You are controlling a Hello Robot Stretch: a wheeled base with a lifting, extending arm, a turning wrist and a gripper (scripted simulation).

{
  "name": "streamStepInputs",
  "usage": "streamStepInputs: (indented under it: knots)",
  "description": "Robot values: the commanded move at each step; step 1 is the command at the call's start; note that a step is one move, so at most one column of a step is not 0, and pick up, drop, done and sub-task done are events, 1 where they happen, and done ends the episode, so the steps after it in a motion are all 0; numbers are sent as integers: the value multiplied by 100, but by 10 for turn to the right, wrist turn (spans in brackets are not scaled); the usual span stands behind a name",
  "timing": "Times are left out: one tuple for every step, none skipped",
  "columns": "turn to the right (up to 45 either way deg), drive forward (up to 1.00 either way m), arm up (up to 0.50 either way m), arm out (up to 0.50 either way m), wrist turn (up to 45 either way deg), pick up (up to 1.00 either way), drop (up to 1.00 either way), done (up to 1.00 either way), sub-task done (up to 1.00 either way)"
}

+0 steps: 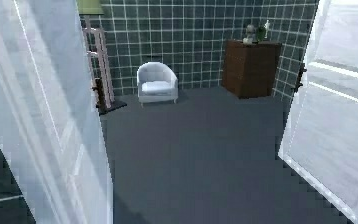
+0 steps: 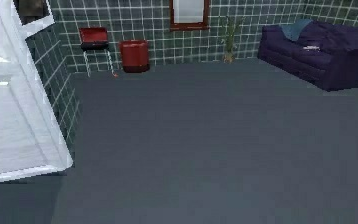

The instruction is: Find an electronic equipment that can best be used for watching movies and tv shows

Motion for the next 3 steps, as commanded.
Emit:
streamStepInputs:
  knots:
    - [60,0,0,0,0,0,0,0,0]
    - [0,100,0,0,0,0,0,0,0]
    - [0,30,0,0,0,0,0,0,0]
